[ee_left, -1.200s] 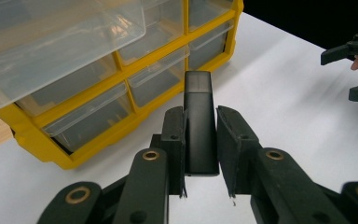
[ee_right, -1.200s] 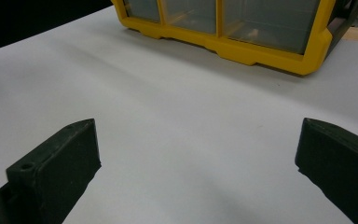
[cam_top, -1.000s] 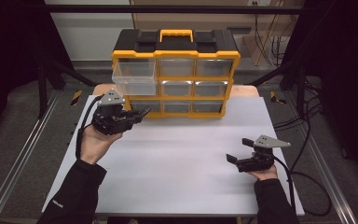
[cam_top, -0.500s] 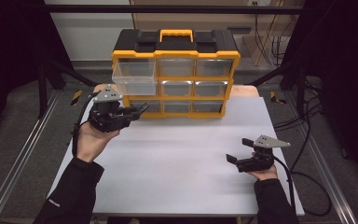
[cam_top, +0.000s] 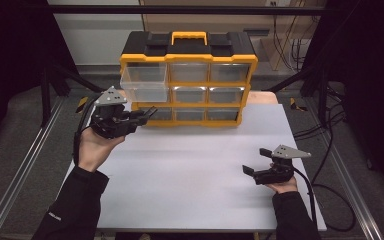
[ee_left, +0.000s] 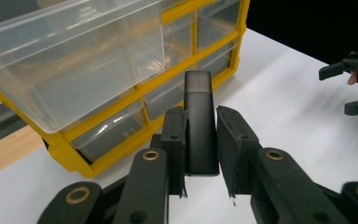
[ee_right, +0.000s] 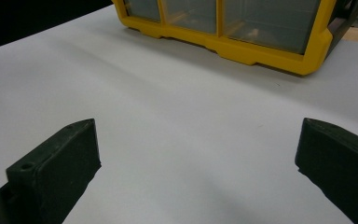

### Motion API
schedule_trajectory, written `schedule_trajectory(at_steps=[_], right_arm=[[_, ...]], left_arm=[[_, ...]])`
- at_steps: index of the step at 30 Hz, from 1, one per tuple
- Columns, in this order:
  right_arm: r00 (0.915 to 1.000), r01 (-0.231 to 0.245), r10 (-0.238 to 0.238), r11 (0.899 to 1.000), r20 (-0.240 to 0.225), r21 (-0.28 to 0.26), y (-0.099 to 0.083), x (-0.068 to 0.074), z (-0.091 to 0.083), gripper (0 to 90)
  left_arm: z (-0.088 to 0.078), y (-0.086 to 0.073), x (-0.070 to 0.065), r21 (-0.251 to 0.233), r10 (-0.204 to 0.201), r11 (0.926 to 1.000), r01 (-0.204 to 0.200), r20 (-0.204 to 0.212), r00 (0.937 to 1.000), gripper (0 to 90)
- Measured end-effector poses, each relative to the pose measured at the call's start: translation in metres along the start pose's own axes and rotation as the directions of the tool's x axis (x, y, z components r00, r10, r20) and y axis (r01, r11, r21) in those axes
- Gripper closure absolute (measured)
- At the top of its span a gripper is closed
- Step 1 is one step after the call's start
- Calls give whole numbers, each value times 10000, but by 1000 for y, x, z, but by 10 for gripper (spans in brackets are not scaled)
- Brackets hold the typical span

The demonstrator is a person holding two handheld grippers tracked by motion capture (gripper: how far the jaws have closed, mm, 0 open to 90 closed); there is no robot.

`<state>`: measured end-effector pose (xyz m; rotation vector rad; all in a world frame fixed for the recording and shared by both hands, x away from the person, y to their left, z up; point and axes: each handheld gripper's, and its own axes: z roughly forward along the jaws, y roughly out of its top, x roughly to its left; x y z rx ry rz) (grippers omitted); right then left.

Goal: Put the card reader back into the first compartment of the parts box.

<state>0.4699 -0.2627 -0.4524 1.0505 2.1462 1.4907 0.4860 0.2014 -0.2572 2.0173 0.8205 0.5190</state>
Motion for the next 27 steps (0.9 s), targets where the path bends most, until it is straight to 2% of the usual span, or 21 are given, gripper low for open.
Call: schedule_trajectory(at_steps=[27], right_arm=[[10000,24,-24,10000,-2,56,0,0,0,1]], left_arm=[[-17,12,7,-204,60,9998,-65,-257,9997,724]])
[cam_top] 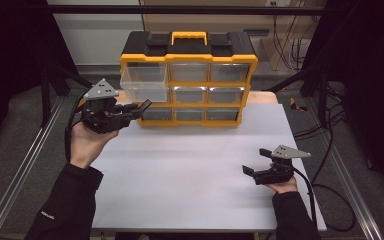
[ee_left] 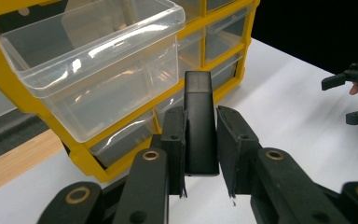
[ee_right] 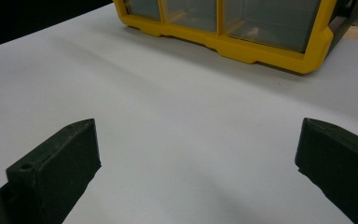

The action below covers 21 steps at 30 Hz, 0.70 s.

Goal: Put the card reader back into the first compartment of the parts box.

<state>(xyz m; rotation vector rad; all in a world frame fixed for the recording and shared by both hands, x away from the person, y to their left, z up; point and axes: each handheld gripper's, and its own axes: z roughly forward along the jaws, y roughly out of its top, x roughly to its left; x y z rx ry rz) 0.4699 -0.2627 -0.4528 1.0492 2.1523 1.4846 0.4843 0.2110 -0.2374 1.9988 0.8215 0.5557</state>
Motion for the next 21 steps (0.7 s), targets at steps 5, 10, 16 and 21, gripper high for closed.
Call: schedule_trajectory(at_steps=[5,10,16,21], right_arm=[[10000,6,-6,10000,-10,0,0,0,0,1],[10000,-9,9,10000,1,-27,0,0,-1,1],[10000,7,-7,10000,6,-27,0,0,-1,1],[10000,-9,9,10000,17,-50,0,0,-1,1]], left_arm=[[0,2,2,-14,-20,10000,20,-26,10000,724],[0,3,5,-34,-133,9999,133,-54,9999,724],[-4,8,6,-80,-64,9999,63,-92,9999,724],[-6,12,6,-116,-35,9999,34,-141,9999,724]])
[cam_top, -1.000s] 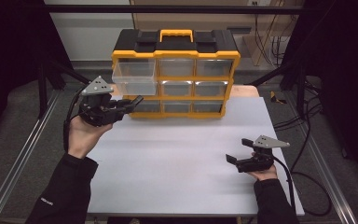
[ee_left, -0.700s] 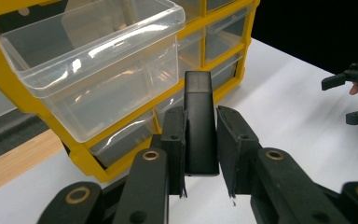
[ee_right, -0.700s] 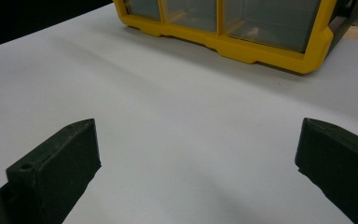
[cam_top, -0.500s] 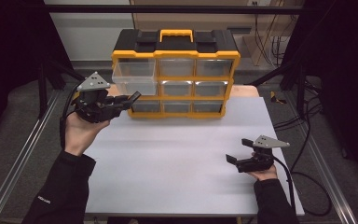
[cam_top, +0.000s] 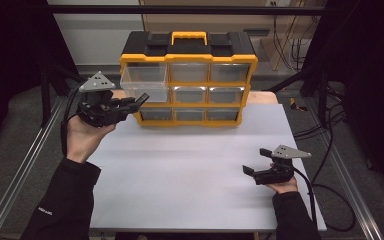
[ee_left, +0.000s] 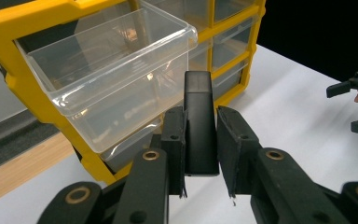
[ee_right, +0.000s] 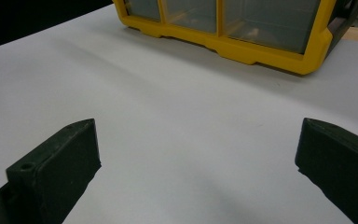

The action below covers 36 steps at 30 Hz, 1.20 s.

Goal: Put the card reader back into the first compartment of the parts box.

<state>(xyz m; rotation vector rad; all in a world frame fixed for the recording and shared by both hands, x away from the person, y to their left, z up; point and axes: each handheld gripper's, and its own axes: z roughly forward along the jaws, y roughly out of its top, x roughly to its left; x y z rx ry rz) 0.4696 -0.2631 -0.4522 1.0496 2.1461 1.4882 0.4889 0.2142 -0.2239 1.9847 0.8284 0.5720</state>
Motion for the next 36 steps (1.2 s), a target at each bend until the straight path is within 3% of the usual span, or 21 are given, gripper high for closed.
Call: schedule_trajectory(at_steps=[36], right_arm=[[10000,6,-6,10000,9,8,0,0,-1,2]], left_arm=[[-6,23,10,-315,-37,9995,26,-362,9993,724]])
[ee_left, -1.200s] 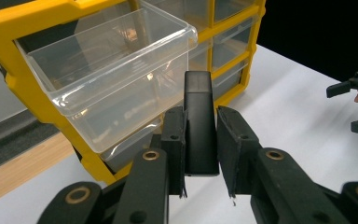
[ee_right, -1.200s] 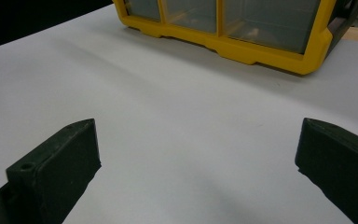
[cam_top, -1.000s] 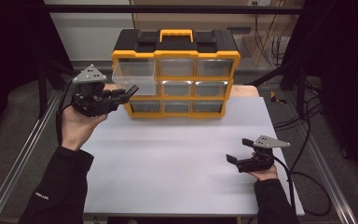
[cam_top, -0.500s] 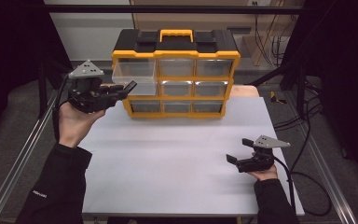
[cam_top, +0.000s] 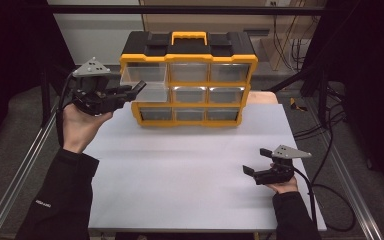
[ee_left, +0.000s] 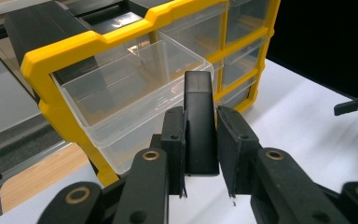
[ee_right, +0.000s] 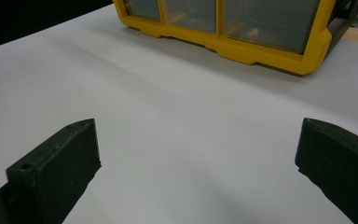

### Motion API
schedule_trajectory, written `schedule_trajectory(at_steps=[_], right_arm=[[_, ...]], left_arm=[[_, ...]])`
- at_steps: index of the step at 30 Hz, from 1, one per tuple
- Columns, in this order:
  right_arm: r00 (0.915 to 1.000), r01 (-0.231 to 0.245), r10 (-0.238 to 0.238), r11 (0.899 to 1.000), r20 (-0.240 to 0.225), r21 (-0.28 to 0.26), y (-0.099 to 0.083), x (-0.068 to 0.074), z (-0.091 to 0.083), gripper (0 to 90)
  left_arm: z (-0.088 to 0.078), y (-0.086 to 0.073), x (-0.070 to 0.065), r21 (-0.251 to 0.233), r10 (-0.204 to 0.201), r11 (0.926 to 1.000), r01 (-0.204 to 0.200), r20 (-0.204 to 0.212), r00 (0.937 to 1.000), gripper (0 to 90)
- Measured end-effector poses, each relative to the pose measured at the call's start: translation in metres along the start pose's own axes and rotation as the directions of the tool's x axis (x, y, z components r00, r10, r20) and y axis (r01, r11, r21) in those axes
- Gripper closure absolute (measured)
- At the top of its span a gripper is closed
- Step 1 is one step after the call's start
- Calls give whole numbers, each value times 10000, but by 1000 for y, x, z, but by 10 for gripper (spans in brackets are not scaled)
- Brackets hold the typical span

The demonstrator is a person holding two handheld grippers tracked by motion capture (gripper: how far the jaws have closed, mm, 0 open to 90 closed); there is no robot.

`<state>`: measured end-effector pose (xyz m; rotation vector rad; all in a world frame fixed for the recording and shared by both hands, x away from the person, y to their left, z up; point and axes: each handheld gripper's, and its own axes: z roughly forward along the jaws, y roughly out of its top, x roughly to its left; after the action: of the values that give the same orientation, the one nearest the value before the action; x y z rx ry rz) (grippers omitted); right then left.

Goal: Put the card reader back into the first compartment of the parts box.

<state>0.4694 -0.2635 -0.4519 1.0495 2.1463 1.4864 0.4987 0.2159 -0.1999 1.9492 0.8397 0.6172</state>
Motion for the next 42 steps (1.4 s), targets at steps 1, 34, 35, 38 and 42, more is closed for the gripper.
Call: schedule_trajectory(at_steps=[1,34,35,38,42], right_arm=[[10000,3,-3,10000,1,-5,0,0,0,1],[10000,17,-17,10000,-38,74,0,0,1,2],[10000,17,-17,10000,-44,91,-1,0,1,2],[10000,12,-11,10000,-57,97,-1,0,1,1],[10000,8,-7,10000,-56,77,-1,0,1,1]], left_arm=[[0,1,1,30,5,10000,-5,11,10000,724],[20,19,15,178,-359,9992,364,-282,9990,724],[21,19,16,177,-351,9992,357,-305,9989,724],[23,21,18,158,-377,9991,382,-354,9987,724],[25,23,20,175,-408,9990,416,-435,9982,724]])
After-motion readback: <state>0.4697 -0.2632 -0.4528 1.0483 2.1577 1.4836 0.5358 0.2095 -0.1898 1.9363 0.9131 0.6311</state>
